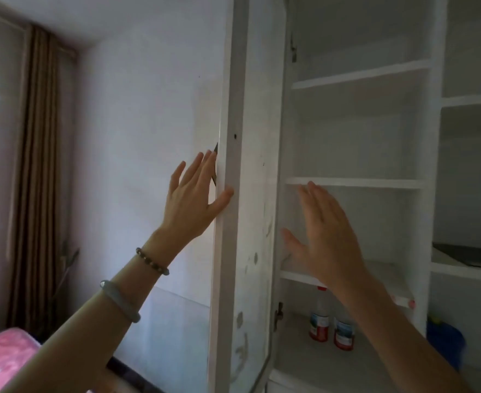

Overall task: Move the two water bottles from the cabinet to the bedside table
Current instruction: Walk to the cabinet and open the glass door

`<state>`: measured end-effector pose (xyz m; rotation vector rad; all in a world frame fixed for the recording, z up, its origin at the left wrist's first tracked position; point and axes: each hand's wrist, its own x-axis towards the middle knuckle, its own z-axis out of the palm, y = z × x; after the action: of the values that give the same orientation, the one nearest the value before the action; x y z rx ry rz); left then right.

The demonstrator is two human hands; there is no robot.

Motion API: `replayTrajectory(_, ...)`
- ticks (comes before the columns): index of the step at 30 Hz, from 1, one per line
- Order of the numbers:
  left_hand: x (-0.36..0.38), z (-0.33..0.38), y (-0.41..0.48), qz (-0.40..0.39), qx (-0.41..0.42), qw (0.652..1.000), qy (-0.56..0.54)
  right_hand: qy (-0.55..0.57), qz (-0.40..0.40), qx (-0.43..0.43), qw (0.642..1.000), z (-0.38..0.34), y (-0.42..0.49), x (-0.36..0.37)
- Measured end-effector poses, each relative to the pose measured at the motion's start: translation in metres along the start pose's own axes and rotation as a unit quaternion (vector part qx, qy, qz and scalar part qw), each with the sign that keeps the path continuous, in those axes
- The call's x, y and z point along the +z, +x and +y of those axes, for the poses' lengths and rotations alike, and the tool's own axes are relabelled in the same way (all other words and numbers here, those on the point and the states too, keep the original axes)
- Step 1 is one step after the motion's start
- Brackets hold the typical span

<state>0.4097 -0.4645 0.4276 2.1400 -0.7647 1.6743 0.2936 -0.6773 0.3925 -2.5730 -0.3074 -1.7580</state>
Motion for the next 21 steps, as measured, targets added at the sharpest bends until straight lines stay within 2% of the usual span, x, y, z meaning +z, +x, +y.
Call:
replayTrajectory(8,0.004,0.015,-0.005,0.028,0.004,1.000,0.009,0.026,-0.012,0.006,1.000,0.012,0.005,0.020)
replayTrajectory(12,-0.003,0.036,-0.009,0.036,0.016,0.997,0.066,0.028,-0.018,0.003,0.999,0.021,0.007,0.027)
replayTrajectory(16,0.008,0.072,-0.018,0.018,0.046,0.990,0.133,0.026,-0.016,0.001,1.000,0.043,0.004,0.033)
replayTrajectory(21,0.044,0.124,-0.038,-0.016,0.013,0.992,0.124,0.018,-0.025,0.013,0.999,0.082,-0.010,0.040)
